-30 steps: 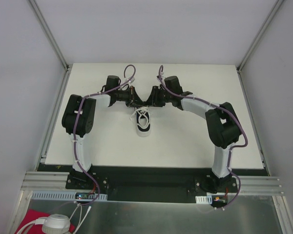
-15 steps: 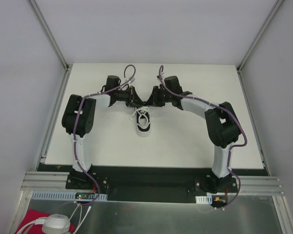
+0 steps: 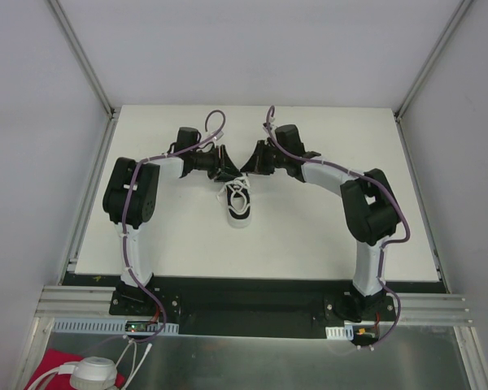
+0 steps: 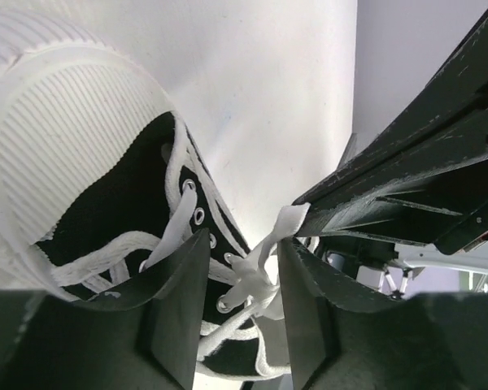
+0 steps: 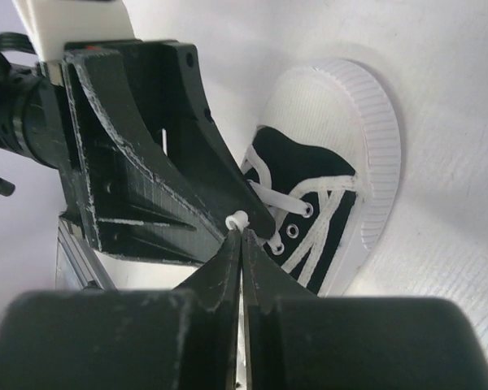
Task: Tie the shoes
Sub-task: Tie the shoelace on the shoe.
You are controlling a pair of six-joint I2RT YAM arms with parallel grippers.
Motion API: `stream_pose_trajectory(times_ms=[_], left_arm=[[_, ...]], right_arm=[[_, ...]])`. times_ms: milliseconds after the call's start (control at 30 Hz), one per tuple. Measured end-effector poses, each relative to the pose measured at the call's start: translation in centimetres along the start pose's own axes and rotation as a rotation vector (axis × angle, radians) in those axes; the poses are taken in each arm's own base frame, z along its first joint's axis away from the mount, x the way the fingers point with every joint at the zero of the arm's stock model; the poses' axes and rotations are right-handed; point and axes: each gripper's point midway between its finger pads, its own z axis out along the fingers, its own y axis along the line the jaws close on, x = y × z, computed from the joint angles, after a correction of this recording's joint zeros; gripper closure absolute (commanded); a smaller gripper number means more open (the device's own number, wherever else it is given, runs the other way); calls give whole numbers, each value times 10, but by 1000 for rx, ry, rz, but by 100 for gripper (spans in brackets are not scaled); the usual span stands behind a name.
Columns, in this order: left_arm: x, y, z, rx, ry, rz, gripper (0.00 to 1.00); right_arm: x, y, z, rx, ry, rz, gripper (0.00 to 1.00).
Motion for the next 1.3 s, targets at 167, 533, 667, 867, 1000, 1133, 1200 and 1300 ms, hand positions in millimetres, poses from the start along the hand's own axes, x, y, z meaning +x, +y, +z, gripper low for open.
stream_pose_trajectory(times_ms=[167, 533, 667, 867, 1000, 1133, 1200, 1300], left_arm=[[1, -2, -3, -20, -5, 14, 39], [-3, -15, -14, -46, -32, 56, 30], [-1, -17, -17, -52, -29, 56, 28], [-4, -16, -22, -71, -43, 56, 12], [-8, -19, -30, -105, -72, 66, 5], [-15, -35, -45, -151, -135, 125, 1], [-17, -47, -55, -168, -177, 158, 1], [-11, -59, -66, -197, -226, 197, 1]], right_arm=[[-4, 1, 0, -8, -14, 1, 99], [-1, 2, 2, -17, -10, 8, 99], [1, -1, 4, -15, -6, 11, 99], [4, -4, 5, -13, 1, 16, 99], [4, -4, 5, -14, 0, 15, 99], [5, -4, 5, -15, -2, 16, 99], [6, -5, 5, -15, -2, 16, 99], [7, -6, 5, -15, 1, 18, 99]])
